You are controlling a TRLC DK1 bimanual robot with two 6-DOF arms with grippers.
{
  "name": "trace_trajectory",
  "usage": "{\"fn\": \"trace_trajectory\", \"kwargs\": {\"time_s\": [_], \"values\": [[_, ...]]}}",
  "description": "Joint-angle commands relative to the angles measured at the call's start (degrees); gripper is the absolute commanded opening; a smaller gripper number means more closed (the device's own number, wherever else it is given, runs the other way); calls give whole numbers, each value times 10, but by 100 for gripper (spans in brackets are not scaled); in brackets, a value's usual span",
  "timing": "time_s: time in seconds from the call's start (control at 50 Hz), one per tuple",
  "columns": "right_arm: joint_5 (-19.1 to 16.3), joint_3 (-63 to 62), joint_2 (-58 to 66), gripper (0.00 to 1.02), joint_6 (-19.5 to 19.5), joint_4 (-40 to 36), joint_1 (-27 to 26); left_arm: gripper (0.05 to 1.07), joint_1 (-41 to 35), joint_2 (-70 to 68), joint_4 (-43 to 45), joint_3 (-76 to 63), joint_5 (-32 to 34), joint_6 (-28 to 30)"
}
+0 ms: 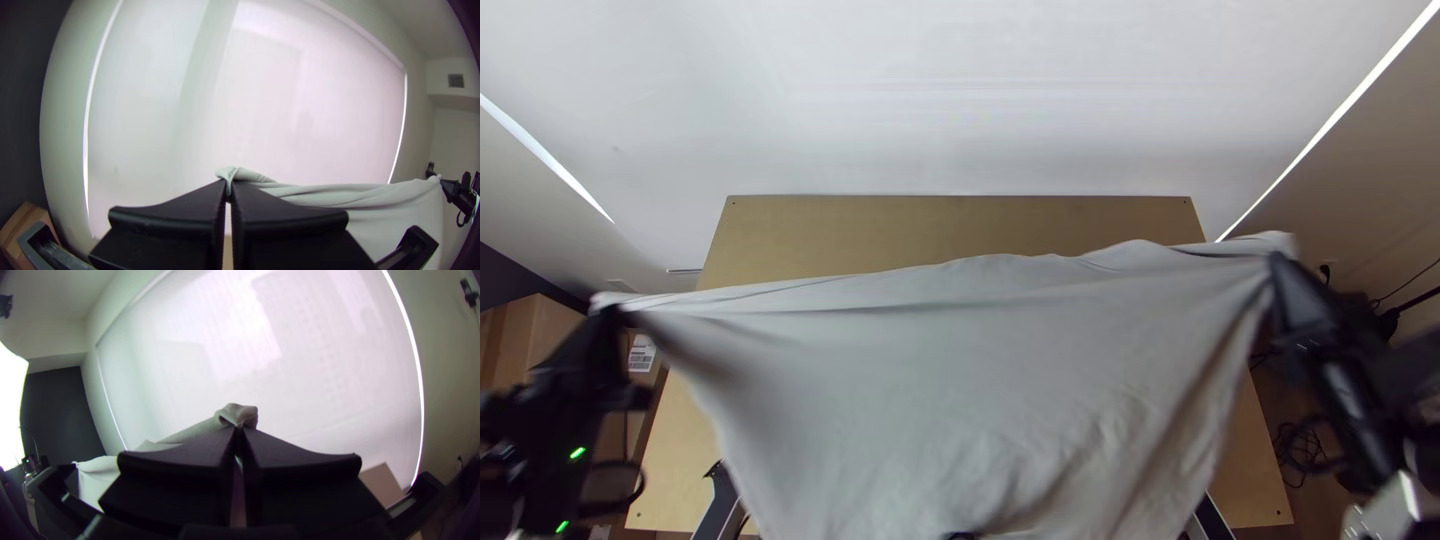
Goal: Fold the t-shirt
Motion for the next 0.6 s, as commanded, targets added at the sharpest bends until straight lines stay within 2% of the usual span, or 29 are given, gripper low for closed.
{"fn": "trace_trajectory", "kwargs": {"time_s": [0.0, 0.08, 0.22, 0.36, 0.58], "values": [[15, -96, -3, 2, 65, 29, 20, 8, -3, -12, 15, -91, -10, -5], [19, -173, 4, 2, 84, 57, 60, 8, -8, -4, 50, -163, -7, 10], [22, -264, 44, 2, 91, 119, 67, 8, -10, 44, 115, -268, 16, 24], [22, -292, 152, 2, 84, 128, 78, 8, -8, 134, 187, -320, 32, 24], [33, -292, 315, 2, 58, 212, 73, 8, 3, 313, 313, -330, 45, 32]]}}
